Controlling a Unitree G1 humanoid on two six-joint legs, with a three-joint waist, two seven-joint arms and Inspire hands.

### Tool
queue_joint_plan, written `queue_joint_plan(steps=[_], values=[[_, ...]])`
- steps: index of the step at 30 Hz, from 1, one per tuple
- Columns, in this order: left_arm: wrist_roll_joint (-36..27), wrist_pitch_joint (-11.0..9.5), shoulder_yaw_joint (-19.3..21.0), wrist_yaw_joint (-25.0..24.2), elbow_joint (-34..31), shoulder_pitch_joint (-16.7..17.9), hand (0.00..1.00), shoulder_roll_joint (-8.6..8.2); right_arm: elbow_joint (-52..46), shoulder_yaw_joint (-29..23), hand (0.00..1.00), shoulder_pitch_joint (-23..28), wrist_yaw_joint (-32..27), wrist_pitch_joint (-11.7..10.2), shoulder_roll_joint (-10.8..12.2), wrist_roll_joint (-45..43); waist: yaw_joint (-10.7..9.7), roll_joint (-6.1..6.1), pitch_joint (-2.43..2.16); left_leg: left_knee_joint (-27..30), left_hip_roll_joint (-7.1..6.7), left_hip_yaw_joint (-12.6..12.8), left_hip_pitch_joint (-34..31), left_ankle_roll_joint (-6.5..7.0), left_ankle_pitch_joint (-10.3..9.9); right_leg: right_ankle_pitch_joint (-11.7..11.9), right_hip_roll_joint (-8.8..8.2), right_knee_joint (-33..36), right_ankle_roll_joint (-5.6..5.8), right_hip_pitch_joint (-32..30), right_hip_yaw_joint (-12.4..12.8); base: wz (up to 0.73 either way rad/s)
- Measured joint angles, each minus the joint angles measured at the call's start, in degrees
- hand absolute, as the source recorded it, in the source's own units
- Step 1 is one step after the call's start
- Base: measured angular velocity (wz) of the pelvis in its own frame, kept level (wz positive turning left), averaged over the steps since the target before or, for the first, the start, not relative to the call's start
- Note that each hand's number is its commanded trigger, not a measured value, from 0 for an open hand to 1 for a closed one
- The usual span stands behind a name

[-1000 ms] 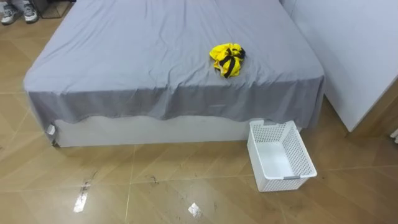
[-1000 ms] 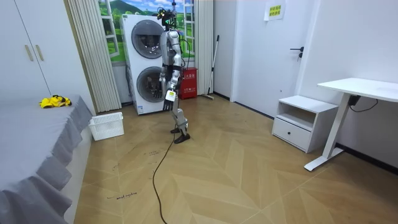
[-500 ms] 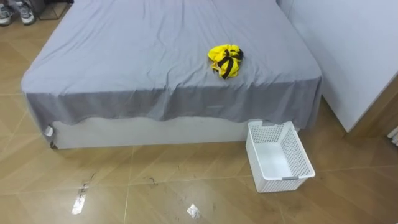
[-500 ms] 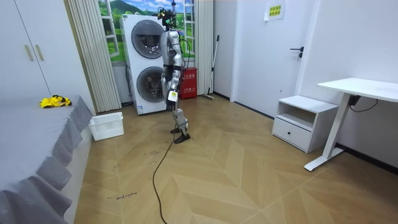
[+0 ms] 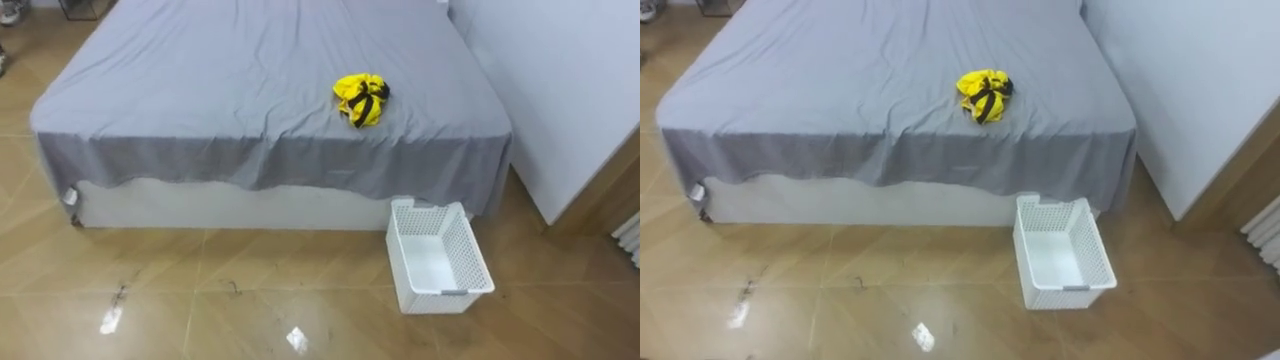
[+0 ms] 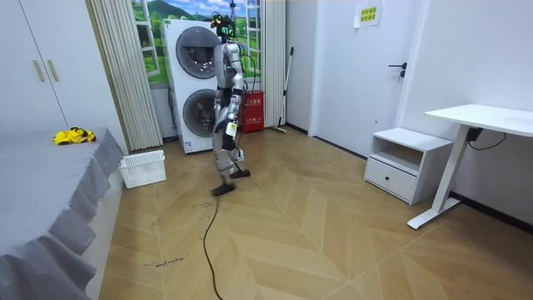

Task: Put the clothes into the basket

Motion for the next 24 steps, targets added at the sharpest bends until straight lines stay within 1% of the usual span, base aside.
queue_joint_plan(steps=[1,2,3,4,5,6,7,8,9,10,11,12,13,14,15,16,17,18,19,20,21,22,23,24], values=[[0.0,-0.3,0.1,0.0,0.0,0.3,0.00,0.02,0.0,0.0,0.00,0.1,0.0,0.2,0.0,-0.2,0.1,-0.05,-0.05,-2.8,-0.13,0.5,-0.1,0.04,2.5,-0.4,-0.58,-0.2,0.23,0.5,0.5,-0.40],[-0.1,-0.4,0.1,-0.2,0.1,0.9,0.00,0.09,-0.1,0.0,0.00,0.3,0.0,0.3,0.1,-0.2,-0.2,-0.03,-0.11,-6.0,-0.32,1.4,0.0,0.37,6.8,-0.9,-1.85,-1.2,0.73,2.3,0.7,-0.30],[-0.4,-0.5,0.0,-0.2,0.1,1.0,0.00,0.13,-0.1,0.0,0.00,0.5,0.0,0.3,0.1,-0.2,-0.4,-0.35,-0.28,-6.3,-0.82,1.9,0.0,0.79,8.5,-1.2,-2.48,-1.5,1.06,2.8,1.2,-0.22],[-1.2,-0.6,-0.1,-0.3,0.0,1.0,0.00,0.14,-0.1,-0.3,0.00,1.0,0.1,0.4,0.1,-0.2,-0.4,-1.00,-0.59,-6.1,-1.96,4.1,-0.1,3.20,10.5,-2.1,-4.24,-2.1,2.37,3.5,2.0,-0.10],[-1.1,-1.0,-0.1,-0.5,-0.2,1.3,0.00,0.30,-0.4,-1.3,0.00,1.1,0.1,0.4,0.2,-0.2,-0.4,-2.33,-0.60,-4.8,-4.01,6.1,-0.5,6.18,9.4,-2.7,-6.95,-1.9,4.14,3.7,2.1,-0.10],[-1.1,-1.1,-0.1,-0.6,-0.4,1.3,0.00,0.42,-0.8,-1.8,0.00,1.1,0.1,0.4,0.2,-0.2,-0.4,-2.50,-0.89,-3.6,-5.00,6.7,-0.5,6.54,7.8,-3.2,-7.97,-1.6,4.57,3.6,2.7,0.00],[-0.9,-1.3,-0.6,-0.6,-0.3,1.1,0.00,0.57,-1.4,-2.5,0.00,1.3,0.0,0.1,0.2,0.0,-0.7,-2.80,-0.47,-0.9,-6.23,7.0,-0.4,7.72,5.0,-3.0,-9.12,1.6,4.52,3.0,3.8,0.12],[-0.1,-1.5,-1.3,-0.8,-0.2,1.0,0.00,0.89,-2.8,-2.8,0.00,2.0,0.0,-0.3,0.4,0.1,-0.6,-3.08,-0.35,0.5,-7.10,7.0,1.4,8.20,2.3,-1.6,-10.31,7.9,4.89,1.7,4.1,0.12],[0.8,-1.8,-2.2,-0.9,0.2,1.0,0.00,0.92,-3.6,-3.4,0.00,2.2,-0.1,-1.1,0.7,0.1,-0.2,-3.30,-0.20,0.0,-7.67,6.9,4.4,8.40,0.3,2.3,-11.08,16.6,4.70,-0.4,5.3,0.00],[1.3,-1.9,-2.8,-1.0,0.5,1.0,0.00,1.00,-4.2,-3.3,0.00,2.2,-0.1,-1.4,0.9,0.2,-0.1,-3.29,-0.20,-0.7,-7.98,6.7,6.3,8.47,-0.4,5.4,-11.50,21.0,4.36,-2.1,5.7,0.00],[2.1,-1.9,-3.5,-0.9,0.8,0.9,0.00,1.13,-5.8,-3.2,0.00,2.3,0.0,-2.0,1.2,0.3,-0.1,-2.89,-0.05,-2.9,-8.22,5.6,9.8,8.62,-1.7,11.6,-11.63,29.7,3.02,-5.2,6.3,0.00],[2.8,-1.9,-3.7,-0.9,0.8,0.8,0.00,1.12,-6.9,-3.2,0.00,2.1,0.0,-2.1,1.3,0.3,-0.1,-2.73,0.08,-3.8,-8.21,5.2,11.7,8.59,-2.2,12.1,-11.60,33.2,2.97,-6.8,6.3,-0.04],[4.2,-1.9,-4.0,-0.9,0.7,0.5,0.00,0.92,-9.5,-3.2,0.00,2.0,0.1,-2.1,1.4,0.4,0.1,-2.19,0.33,-6.0,-7.93,4.8,15.2,8.44,-2.9,10.0,-10.84,38.7,2.68,-11.0,5.9,0.00],[5.4,-1.9,-4.7,-0.7,0.7,-0.1,0.00,0.85,-12.5,-3.0,0.00,1.4,0.1,-2.1,1.4,0.7,0.0,-1.24,0.42,-7.9,-7.17,3.9,18.2,8.30,-3.3,6.9,-9.17,40.2,1.70,-14.8,4.6,0.00],[6.2,-1.9,-5.0,-0.7,0.6,-0.6,0.00,0.82,-14.1,-3.0,0.00,1.4,0.1,-2.1,1.5,0.7,0.0,-0.77,0.53,-8.6,-6.61,3.5,19.3,8.09,-3.6,5.7,-7.75,39.6,1.28,-17.1,4.0,0.19],[7.0,-1.9,-5.4,-0.6,0.2,-1.5,0.00,0.87,-16.5,-2.9,0.00,0.7,0.1,-2.3,1.8,0.3,-0.1,-0.07,0.74,-9.7,-5.44,2.4,21.0,7.67,-4.1,4.2,-4.93,35.4,0.68,-21.0,2.5,0.27],[7.1,-2.0,-6.9,-0.5,0.1,-2.4,0.00,1.16,-18.2,-2.2,0.00,-0.1,-0.1,-2.4,2.2,0.2,-0.2,0.14,0.81,-11.0,-4.52,1.4,22.7,7.13,-4.5,4.0,-2.17,27.4,0.30,-24.2,1.1,0.31],[7.4,-2.0,-7.6,-0.5,0.1,-2.8,0.00,1.26,-19.4,-1.9,0.00,-0.3,-0.1,-2.4,2.3,-0.1,-0.2,0.17,0.81,-11.6,-4.20,0.9,23.5,6.83,-4.8,4.3,-1.16,22.7,-0.13,-25.3,0.4,0.36],[8.1,-2.0,-8.7,-0.6,0.1,-3.4,0.00,1.35,-22.4,-1.9,0.00,-0.4,-0.1,-2.3,2.7,-0.4,-0.3,0.26,0.81,-12.6,-3.79,-0.1,25.3,6.22,-5.3,6.1,0.61,13.0,-1.06,-27.1,0.0,0.43],[8.3,-1.8,-10.1,-0.6,0.3,-3.7,0.00,0.96,-24.5,-1.6,0.00,-0.4,-0.5,-2.8,2.6,-0.3,-0.5,0.94,0.82,-13.6,-3.22,-0.3,27.5,5.57,-5.9,12.0,1.72,4.9,-2.44,-27.4,-0.9,0.49],[8.6,-1.6,-10.8,-0.8,0.2,-3.7,0.00,0.77,-24.9,-1.4,0.00,-0.5,-0.9,-3.4,2.5,-0.3,-0.5,1.53,0.53,-14.1,-2.71,-0.5,28.7,5.15,-6.2,14.7,2.20,2.0,-2.59,-27.3,-1.8,0.50],[8.8,-1.5,-11.5,-1.3,0.1,-3.4,0.00,0.75,-25.4,-1.1,0.00,-0.7,-1.6,-4.0,2.6,-0.3,-0.4,2.01,0.12,-14.5,-1.97,-0.6,30.7,4.39,-6.7,19.8,2.82,-2.2,-4.32,-26.4,-3.0,0.33],[9.1,-1.3,-11.3,-1.6,-0.1,-2.8,0.00,0.89,-27.0,-0.9,0.00,-0.8,-2.0,-4.1,2.7,-0.6,0.3,2.34,-0.24,-14.0,-1.07,-0.7,32.0,2.70,-7.6,23.7,4.27,-2.5,-6.07,-25.9,-2.5,0.11],[9.1,-1.0,-11.3,-1.7,-0.6,-2.0,0.00,0.85,-28.4,-0.7,0.00,-0.9,-2.2,-4.1,2.5,-1.0,0.9,2.97,-0.90,-13.5,0.11,-0.5,32.3,1.54,-8.3,22.9,5.26,-1.6,-6.79,-25.8,-2.9,-0.26]])
